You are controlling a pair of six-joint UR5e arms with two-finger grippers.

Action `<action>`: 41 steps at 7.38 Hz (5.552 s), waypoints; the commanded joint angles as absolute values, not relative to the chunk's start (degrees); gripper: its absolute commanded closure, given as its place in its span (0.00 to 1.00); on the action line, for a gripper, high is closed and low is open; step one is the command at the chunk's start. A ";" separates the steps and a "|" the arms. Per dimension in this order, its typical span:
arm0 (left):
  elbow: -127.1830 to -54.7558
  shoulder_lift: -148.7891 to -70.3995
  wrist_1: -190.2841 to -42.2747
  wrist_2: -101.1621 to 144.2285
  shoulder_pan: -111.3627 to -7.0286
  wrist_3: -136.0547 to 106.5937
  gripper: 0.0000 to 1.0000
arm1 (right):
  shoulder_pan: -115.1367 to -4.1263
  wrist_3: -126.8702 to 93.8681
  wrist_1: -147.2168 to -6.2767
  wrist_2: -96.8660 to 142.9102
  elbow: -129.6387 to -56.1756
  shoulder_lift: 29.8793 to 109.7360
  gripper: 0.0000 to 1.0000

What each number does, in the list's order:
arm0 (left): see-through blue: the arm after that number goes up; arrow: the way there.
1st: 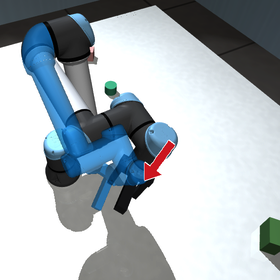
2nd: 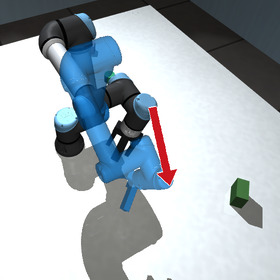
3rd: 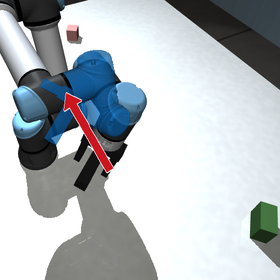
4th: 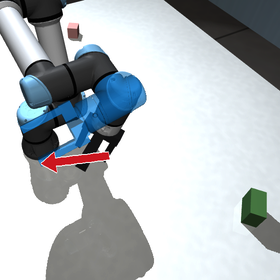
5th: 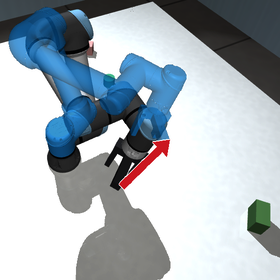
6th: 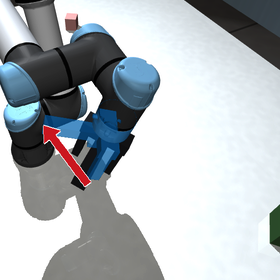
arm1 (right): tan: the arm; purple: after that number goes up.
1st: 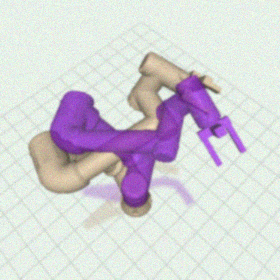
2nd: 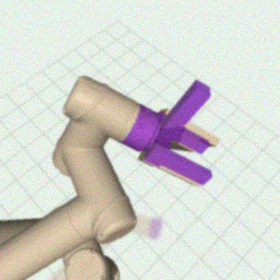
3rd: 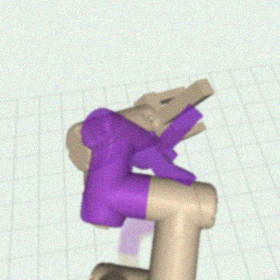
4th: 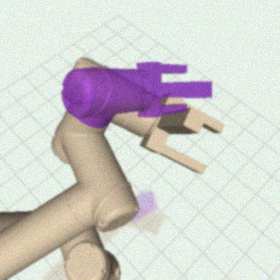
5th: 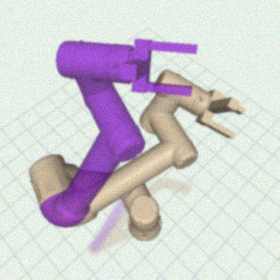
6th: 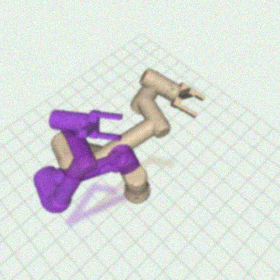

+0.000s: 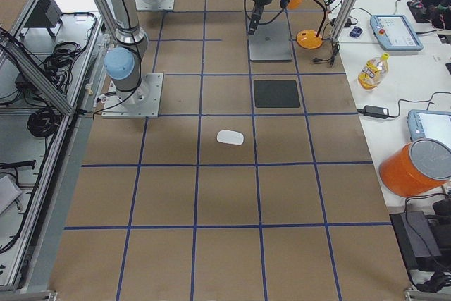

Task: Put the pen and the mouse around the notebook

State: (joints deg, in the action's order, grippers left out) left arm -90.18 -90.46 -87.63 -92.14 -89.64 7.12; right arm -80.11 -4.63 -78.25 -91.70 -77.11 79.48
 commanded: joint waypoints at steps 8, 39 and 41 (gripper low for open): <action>-107.45 -99.29 -62.32 -92.20 -50.59 40.56 0.00 | -50.02 27.42 -129.09 -93.79 -114.05 73.13 0.00; -119.79 -89.57 -69.07 -91.41 -65.42 3.20 0.95 | -78.75 7.74 -126.57 -88.59 -92.55 58.00 0.00; -119.79 -90.95 -69.00 -91.40 -80.08 -24.29 0.95 | -79.28 7.47 -115.92 -88.86 -91.85 66.12 0.00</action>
